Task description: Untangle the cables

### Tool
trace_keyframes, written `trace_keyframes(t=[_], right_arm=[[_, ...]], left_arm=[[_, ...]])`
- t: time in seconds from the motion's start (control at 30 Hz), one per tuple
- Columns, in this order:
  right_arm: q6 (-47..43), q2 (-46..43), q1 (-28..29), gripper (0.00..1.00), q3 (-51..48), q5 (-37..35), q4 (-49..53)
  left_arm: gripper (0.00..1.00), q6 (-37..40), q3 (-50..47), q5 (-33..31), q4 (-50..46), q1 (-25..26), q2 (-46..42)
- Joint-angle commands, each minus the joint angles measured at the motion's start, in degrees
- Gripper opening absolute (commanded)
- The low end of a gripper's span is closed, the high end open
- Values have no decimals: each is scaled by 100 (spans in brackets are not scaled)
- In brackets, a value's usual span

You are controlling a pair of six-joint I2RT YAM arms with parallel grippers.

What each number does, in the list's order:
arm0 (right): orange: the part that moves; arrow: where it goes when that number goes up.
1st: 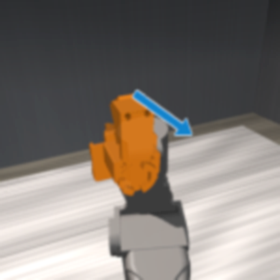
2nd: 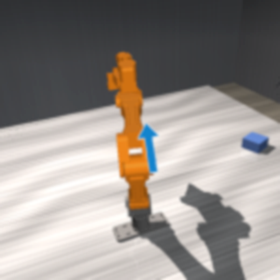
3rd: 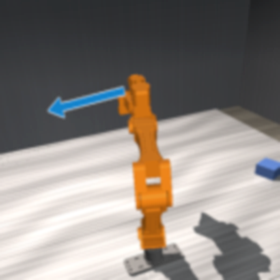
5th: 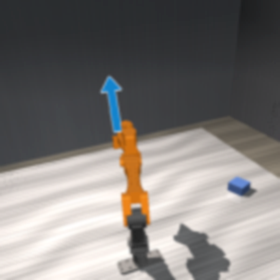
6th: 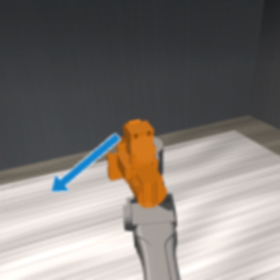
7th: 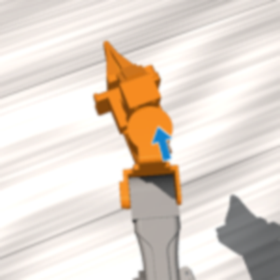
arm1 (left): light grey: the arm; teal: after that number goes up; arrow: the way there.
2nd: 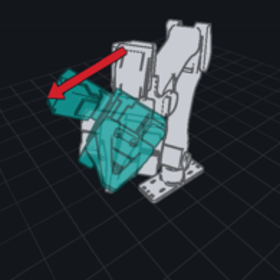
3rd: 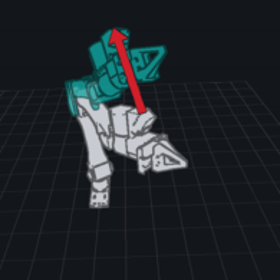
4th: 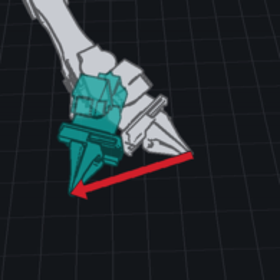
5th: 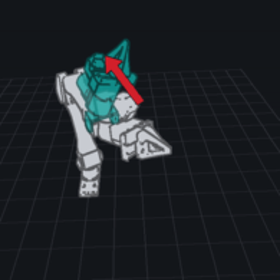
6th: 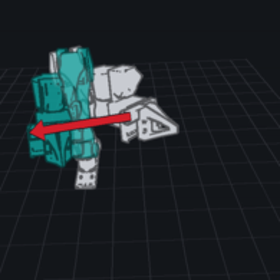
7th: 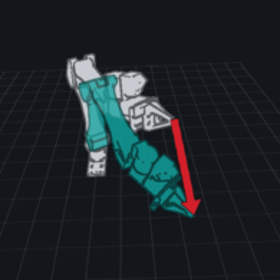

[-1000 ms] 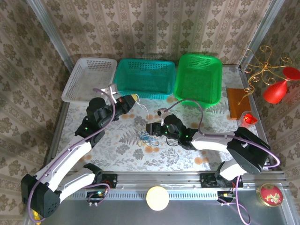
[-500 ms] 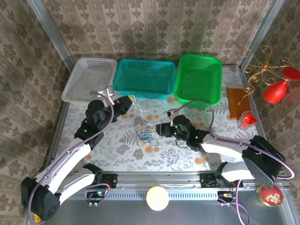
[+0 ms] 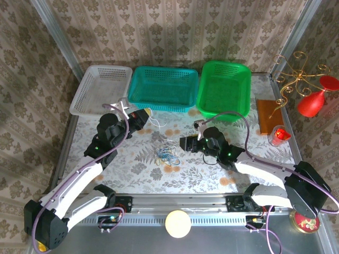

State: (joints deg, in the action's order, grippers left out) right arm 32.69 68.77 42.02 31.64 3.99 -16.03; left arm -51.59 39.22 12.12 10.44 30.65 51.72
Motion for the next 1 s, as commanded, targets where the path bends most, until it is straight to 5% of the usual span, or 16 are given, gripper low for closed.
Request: trace_keyframes(t=[0.0,0.4,0.97], right_arm=[[-300,-143,41,60,318,465,13],[-721,31,299,65,936,991,228],[-1423,1580,674,65,1926,1079,639]], left_arm=[[0,180,-37,-52,-7,-37,-67],[0,207,-22,7,-33,-43,-32],[0,114,59,129,2,-42,-13]])
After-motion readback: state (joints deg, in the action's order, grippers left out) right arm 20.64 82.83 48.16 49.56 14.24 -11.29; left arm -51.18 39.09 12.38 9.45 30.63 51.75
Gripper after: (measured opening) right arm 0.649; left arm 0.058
